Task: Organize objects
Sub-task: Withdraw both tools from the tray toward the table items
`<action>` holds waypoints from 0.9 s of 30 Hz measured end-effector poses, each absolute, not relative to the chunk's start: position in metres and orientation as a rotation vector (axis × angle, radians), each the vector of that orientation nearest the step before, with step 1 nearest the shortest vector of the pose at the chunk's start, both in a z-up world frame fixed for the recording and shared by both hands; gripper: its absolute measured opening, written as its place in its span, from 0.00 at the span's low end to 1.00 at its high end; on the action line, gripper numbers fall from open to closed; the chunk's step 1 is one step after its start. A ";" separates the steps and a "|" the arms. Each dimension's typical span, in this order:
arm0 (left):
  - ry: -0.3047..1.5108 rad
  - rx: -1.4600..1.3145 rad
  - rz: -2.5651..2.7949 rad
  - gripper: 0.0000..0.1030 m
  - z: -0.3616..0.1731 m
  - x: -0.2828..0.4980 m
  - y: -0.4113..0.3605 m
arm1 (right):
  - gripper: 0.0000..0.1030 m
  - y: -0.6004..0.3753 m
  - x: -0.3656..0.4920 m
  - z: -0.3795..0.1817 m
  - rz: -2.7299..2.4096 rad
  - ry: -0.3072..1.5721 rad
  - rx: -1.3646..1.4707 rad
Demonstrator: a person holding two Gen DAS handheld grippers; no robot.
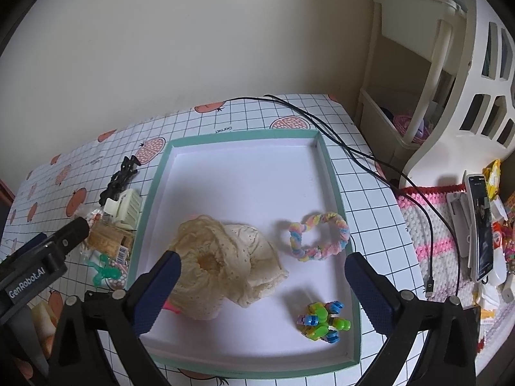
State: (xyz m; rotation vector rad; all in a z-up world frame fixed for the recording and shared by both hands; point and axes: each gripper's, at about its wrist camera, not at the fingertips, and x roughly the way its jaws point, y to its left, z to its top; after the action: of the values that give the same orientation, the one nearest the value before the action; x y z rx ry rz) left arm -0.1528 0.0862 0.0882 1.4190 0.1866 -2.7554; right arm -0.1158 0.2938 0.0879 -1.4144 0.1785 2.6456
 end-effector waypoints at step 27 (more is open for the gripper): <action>0.374 1.372 -2.499 0.95 0.082 -0.141 -0.028 | 1.00 0.215 -0.118 0.090 2.875 0.034 -1.455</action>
State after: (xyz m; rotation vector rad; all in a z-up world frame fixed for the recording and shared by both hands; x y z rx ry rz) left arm -0.1412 -0.0282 0.0821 1.3720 0.3744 -2.4991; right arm -0.1177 0.2154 0.0900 -1.4550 0.0344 2.8748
